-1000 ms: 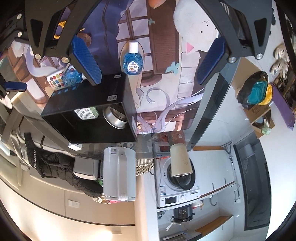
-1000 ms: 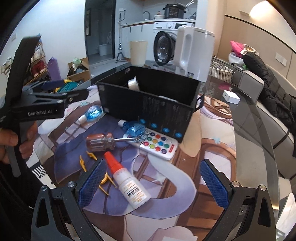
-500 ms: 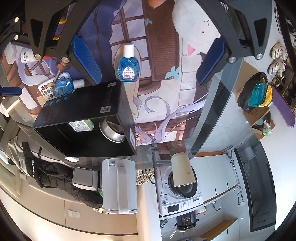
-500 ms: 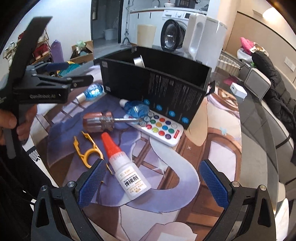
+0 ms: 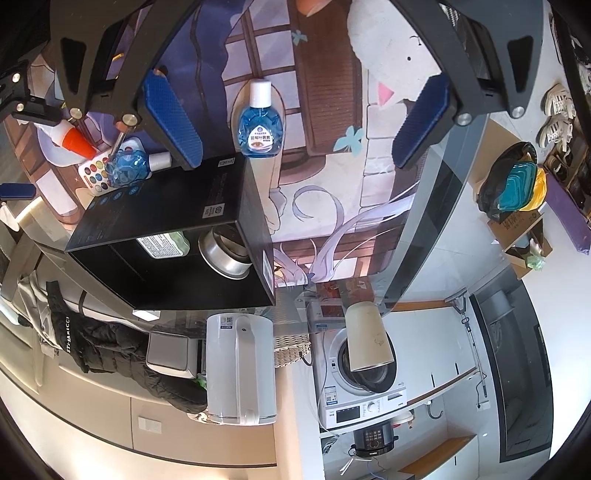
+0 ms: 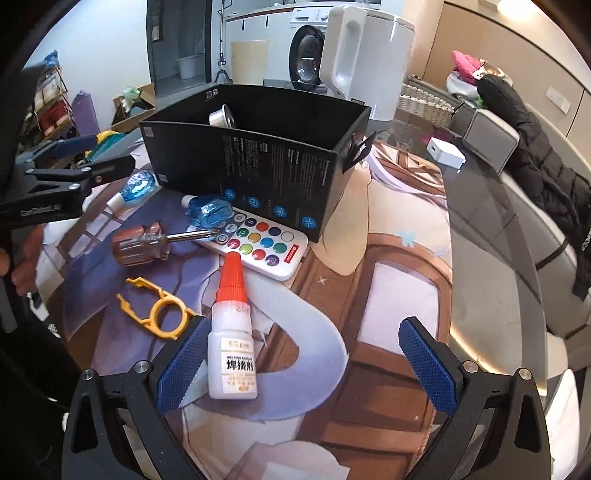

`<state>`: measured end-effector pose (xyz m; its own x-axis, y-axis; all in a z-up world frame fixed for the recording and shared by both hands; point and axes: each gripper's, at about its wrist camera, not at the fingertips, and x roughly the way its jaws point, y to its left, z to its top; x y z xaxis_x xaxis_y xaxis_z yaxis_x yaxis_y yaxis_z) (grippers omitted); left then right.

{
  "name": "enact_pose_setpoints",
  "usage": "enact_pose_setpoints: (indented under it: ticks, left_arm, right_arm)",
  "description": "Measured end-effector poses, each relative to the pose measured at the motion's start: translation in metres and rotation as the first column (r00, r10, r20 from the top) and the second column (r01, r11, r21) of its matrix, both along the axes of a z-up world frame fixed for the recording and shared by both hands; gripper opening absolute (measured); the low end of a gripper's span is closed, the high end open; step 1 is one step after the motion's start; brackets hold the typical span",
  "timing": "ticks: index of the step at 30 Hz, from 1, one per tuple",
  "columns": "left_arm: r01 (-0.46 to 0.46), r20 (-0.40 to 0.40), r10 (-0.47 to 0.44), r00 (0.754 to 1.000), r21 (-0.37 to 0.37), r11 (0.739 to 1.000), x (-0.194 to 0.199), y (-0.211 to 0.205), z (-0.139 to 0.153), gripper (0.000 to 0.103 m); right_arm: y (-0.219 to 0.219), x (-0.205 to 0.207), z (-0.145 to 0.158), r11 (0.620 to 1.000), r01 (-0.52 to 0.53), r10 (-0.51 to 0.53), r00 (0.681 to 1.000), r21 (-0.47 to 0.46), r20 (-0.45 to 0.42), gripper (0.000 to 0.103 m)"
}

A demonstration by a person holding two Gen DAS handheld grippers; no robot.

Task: Organize rigid objects
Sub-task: 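Close the right tool on the white red-capped glue bottle while the left tool approaches the blue bottle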

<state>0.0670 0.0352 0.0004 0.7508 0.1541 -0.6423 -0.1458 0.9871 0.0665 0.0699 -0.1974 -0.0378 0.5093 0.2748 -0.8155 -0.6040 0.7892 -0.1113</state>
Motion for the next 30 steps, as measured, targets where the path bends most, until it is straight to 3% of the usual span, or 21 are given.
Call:
enact_pose_setpoints:
  ticks: [5, 15, 21, 30]
  left_arm:
    - [0.001, 0.000, -0.001, 1.000, 0.001, 1.000, 0.000, 0.000, 0.000, 0.103]
    - [-0.001, -0.001, 0.001, 1.000, -0.003, 1.000, 0.000, 0.001, 0.000, 0.103]
    - [0.003, -0.006, -0.004, 1.000, -0.013, 1.000, -0.001, 0.002, -0.001, 0.103]
    - [0.005, -0.039, -0.006, 0.999, -0.022, 1.000, -0.001, 0.010, -0.008, 0.103]
  right_arm:
    - [-0.013, -0.001, -0.003, 1.000, 0.001, -0.001, 1.000, -0.013, -0.025, 0.102]
    - [-0.027, 0.019, -0.005, 0.984, 0.178, -0.178, 0.984, -0.001, -0.009, 0.102]
    - [-0.015, 0.014, 0.003, 0.985, 0.112, -0.105, 0.992, 0.134, -0.064, 0.102]
    - [0.013, 0.024, -0.010, 0.984, 0.099, -0.082, 0.990, 0.145, -0.116, 0.102]
